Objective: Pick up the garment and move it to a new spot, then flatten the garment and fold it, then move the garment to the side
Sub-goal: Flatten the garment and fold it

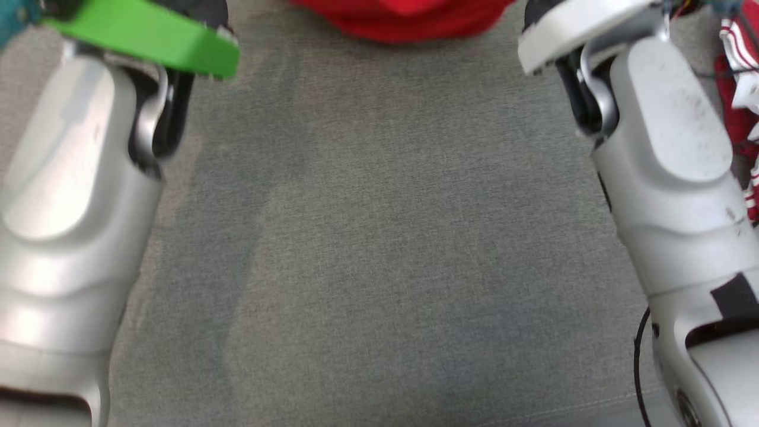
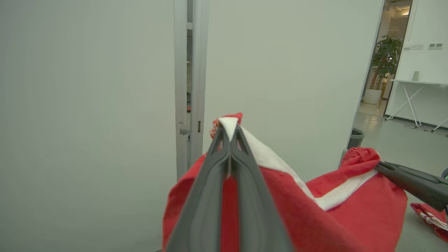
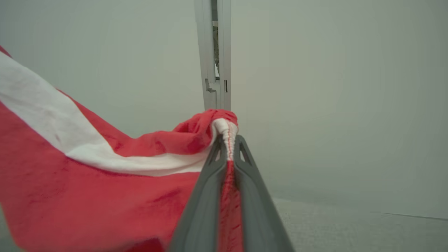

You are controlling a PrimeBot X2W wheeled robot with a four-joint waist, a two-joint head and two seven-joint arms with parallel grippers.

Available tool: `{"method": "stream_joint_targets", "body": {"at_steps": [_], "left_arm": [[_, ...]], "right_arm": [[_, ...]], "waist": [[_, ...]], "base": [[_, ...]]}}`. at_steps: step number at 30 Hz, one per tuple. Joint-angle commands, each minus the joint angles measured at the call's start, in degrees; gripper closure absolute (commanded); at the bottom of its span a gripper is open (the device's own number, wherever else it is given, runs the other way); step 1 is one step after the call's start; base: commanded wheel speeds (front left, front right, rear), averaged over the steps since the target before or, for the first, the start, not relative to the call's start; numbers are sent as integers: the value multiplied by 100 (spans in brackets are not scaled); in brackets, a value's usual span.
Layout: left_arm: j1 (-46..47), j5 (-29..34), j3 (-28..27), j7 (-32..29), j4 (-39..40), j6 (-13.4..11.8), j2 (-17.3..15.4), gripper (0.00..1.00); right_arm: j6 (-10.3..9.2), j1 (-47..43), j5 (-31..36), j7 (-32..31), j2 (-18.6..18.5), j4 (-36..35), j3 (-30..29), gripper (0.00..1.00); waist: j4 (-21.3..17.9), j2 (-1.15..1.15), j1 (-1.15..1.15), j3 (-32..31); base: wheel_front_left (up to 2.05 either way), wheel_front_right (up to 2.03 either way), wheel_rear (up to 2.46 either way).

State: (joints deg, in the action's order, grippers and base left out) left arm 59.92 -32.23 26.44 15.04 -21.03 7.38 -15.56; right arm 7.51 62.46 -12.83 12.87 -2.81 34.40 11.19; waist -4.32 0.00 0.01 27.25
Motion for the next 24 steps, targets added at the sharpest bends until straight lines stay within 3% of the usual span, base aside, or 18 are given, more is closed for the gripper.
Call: {"method": "stream_joint_targets", "body": {"at_steps": [1, 4, 11, 20, 24], "left_arm": [[-367, -33, -81, 12, 170, 15, -43, 100], [-1023, 9, -374, 13, 573, 15, 7, 100], [-2614, 264, -1133, 14, 1478, 16, 465, 100], [-4513, 382, -1132, 15, 2432, 16, 532, 100], [-5393, 543, -1223, 15, 3066, -1, 547, 100]], "right_arm": [[-6, -274, -39, 69, -22, -84, -13, 100], [-6, -824, -94, 148, -23, -311, -54, 100], [-6, -2138, -187, 201, -23, -1024, -234, 100], [-6, -3914, -423, -82, -23, -2301, -379, 100], [-7, -4979, -540, -438, -22, -3290, -472, 100]], "waist": [[34, 0, -1, -34], [27, 0, -1, -184], [112, 0, -1, -666], [122, 0, -1, -1647], [48, 0, -1, -2096]], "base": [[0, 0, 0], [0, 0, 0], [0, 0, 0], [0, 0, 0], [0, 0, 0]]}}
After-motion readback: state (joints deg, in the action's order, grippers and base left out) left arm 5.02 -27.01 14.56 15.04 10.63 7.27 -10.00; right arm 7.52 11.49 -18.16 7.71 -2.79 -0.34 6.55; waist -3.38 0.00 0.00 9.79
